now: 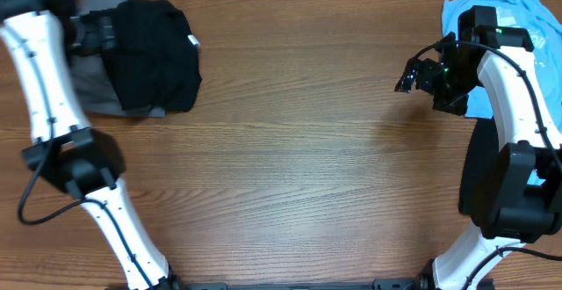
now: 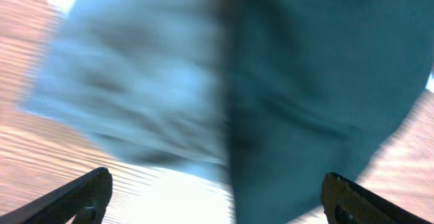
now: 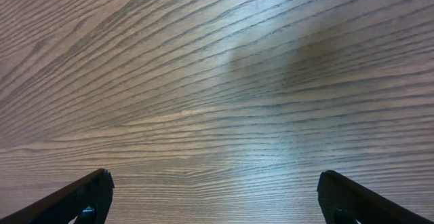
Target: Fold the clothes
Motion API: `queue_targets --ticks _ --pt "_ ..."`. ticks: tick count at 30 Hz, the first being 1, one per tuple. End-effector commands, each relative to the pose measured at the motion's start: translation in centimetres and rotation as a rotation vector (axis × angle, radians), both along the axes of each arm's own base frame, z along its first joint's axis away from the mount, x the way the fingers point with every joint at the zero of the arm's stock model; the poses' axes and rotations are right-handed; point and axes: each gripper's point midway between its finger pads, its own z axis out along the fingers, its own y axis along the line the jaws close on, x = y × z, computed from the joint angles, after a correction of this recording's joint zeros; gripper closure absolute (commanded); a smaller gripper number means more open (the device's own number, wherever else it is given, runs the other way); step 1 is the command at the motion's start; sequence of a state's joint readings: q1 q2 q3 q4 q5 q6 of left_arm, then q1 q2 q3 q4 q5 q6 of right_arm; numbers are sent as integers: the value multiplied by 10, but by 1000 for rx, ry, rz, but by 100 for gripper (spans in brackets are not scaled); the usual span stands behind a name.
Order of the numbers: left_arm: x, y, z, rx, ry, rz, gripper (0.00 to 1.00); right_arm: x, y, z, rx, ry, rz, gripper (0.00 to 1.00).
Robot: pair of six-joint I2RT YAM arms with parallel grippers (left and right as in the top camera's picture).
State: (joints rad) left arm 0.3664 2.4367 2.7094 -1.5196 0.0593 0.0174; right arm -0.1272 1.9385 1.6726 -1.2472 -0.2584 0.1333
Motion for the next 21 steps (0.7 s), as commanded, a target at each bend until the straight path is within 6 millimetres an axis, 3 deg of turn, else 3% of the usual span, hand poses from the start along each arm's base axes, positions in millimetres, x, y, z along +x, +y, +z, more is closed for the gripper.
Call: queue_targets --ticks 1,4,10,15,21 --pt "-4 19 10 14 -42 -58 0 6 1 8 0 -33 10 0" --pt "-3 24 -6 -15 -38 -89 0 6 1 8 1 -32 6 0" --pt "11 -24 -42 -233 -97 -318 0 6 2 9 8 -34 7 0" --pt "10 -27 -63 -257 -76 -317 0 6 2 9 8 -35 7 0" --pt "15 -50 -90 -300 -66 -351 2 8 4 9 19 -42 5 0"
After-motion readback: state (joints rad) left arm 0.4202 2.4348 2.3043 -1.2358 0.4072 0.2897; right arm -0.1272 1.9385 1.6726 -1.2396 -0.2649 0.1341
